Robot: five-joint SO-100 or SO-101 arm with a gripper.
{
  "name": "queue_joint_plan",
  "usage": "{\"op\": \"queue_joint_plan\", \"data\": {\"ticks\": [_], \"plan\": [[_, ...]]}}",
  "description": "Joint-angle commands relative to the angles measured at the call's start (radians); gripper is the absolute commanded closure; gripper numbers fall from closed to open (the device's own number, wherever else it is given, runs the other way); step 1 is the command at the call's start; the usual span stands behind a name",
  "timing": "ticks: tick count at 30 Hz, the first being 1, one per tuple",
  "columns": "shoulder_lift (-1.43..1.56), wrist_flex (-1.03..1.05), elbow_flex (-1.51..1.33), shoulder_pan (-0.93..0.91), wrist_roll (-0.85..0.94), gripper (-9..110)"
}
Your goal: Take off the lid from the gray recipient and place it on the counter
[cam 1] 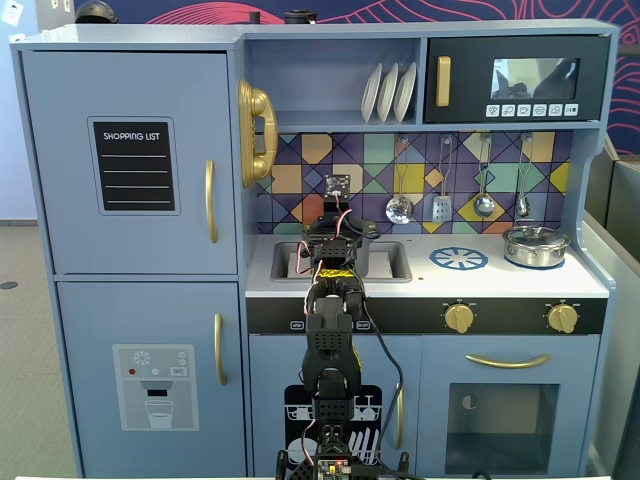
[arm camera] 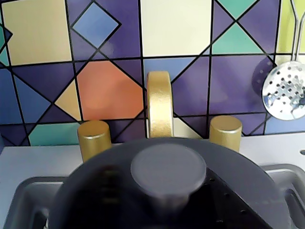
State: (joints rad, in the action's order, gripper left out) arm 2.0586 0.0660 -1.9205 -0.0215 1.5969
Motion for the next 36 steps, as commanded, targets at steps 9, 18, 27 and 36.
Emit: {"op": "queue_joint_plan", "data": {"ticks": [9,18,27,36], "plan": [[0.038,0.015,0.233,-0.035,0.072,102],[0.123,0.067,0.268,-0.290,0.046,102],[0.141,0.077,0.123,-0.518,0.008,102],[0.026,-0.112,-0.044,-0.578,0.008,102]]}}
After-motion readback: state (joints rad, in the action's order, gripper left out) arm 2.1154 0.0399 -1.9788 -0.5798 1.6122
